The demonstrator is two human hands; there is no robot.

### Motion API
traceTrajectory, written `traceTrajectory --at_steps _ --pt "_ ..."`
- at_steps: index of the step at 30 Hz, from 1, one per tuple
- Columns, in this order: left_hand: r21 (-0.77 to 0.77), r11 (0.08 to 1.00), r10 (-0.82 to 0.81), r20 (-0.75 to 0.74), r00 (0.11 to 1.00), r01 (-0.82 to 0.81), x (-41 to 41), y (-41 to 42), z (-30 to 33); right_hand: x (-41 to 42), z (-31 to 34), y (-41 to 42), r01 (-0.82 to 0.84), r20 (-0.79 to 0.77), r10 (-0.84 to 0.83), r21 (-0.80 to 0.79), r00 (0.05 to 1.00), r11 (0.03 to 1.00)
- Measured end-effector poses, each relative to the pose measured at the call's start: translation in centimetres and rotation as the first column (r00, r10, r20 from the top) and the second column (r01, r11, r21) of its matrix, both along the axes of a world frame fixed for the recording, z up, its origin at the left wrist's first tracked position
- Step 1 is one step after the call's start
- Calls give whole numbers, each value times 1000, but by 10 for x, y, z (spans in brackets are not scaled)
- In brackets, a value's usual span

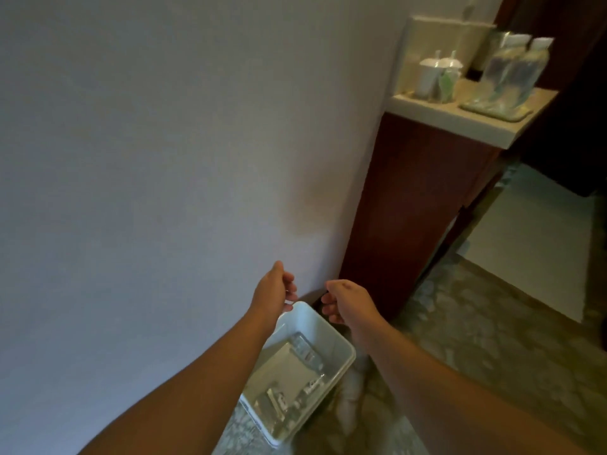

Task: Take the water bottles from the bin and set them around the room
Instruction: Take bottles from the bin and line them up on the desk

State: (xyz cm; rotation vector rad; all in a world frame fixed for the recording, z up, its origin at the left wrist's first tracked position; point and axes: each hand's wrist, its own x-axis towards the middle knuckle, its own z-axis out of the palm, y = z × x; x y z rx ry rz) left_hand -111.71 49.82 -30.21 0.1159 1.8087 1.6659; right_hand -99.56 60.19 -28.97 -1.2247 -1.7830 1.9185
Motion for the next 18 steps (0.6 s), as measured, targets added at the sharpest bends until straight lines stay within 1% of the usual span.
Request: traceTrajectory --at_steps 3,8,11,14,18 --pt "-25 997 76 55 996 -74 -31 31 -26 -41 -32 39 -45 23 46 -46 999 998" --pt "-78 976 214 130 968 -205 -70 56 -93 -95 -102 91 -144 160 161 -117 974 983" --pt "-136 935 347 163 924 -328 -91 66 -144 -121 -158 121 -198 251 230 -146 940 969" --pt "-180 882 464 178 868 -435 -108 72 -218 -144 -231 149 -279 296 314 -155 902 948" --pt "-255 840 523 144 840 -479 -120 84 -343 -169 -346 172 -418 325 445 -153 835 896"
